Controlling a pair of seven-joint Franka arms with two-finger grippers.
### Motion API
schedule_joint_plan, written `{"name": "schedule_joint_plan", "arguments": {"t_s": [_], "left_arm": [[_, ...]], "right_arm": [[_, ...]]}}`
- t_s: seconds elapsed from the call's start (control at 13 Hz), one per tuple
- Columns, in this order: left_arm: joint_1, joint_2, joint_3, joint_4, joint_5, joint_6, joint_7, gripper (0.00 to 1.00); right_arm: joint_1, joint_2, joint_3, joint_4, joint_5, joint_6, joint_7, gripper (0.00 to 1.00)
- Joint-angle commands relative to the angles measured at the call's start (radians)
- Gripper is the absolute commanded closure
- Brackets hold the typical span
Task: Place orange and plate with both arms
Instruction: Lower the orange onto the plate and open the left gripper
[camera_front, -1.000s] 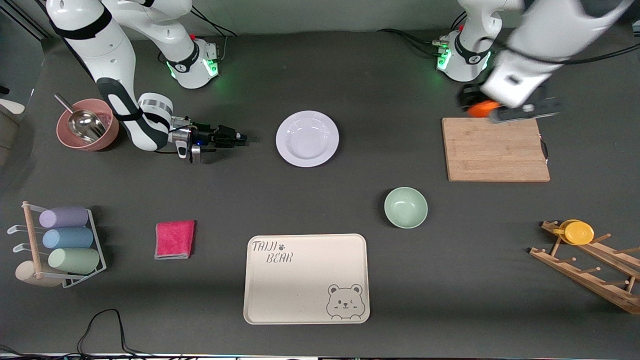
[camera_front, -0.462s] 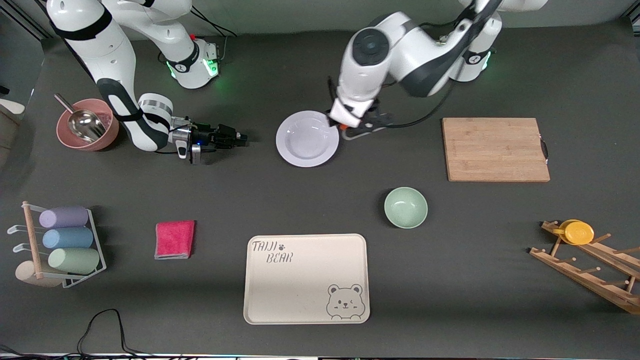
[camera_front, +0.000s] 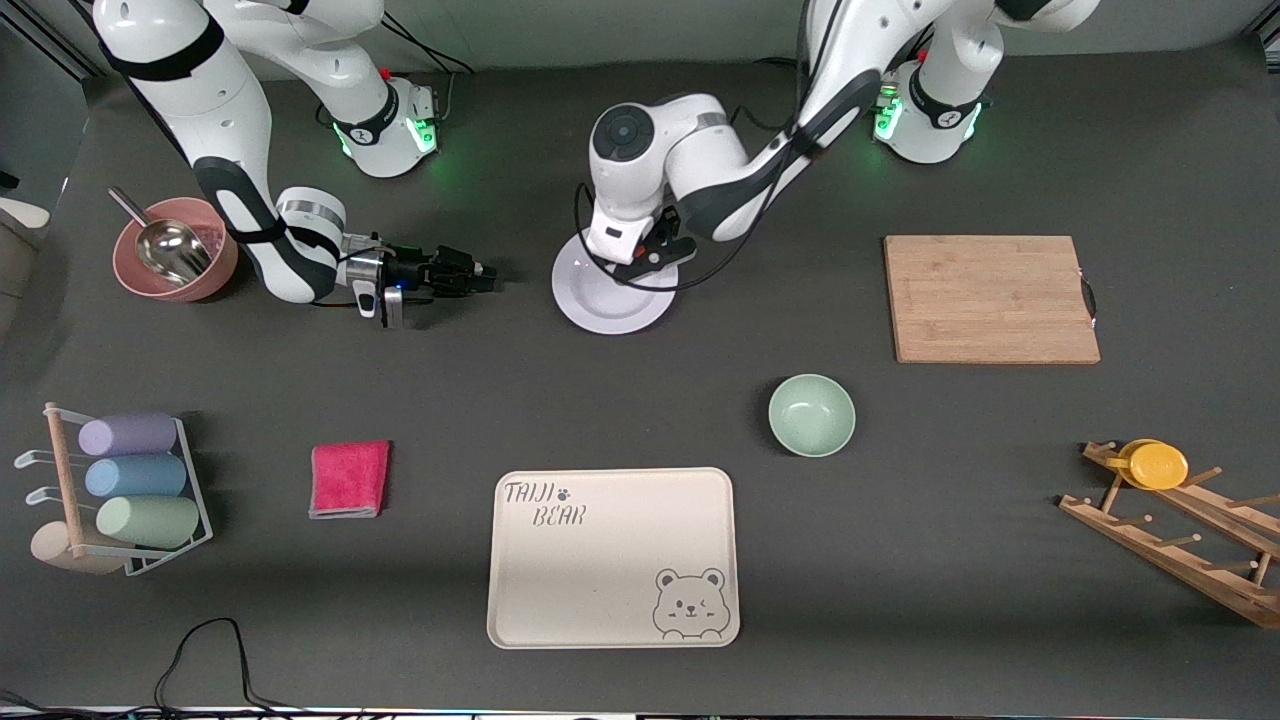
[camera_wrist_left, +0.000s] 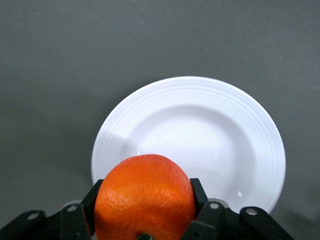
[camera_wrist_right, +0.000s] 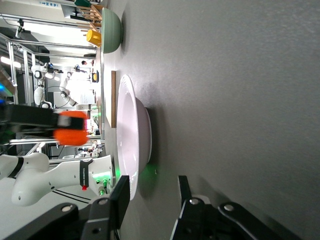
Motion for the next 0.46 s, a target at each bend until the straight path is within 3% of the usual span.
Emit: {"name": "schedule_joint_plan", "arguments": {"t_s": [0.0,0.38], "left_arm": [[-0.024,0.075,0.014,0.059,0.07,0.038,-0.059,1.0],[-0.14,0.109,0.104,0.061,0.069,0.136,-0.118,1.0]], "right_arm": [[-0.004,0.015,-0.005,0.015,-0.01,-0.02,-0.034,0.54],[-0.004,0.017,-0.005,0.016,-0.01,-0.02,-0.035,0.54]]}}
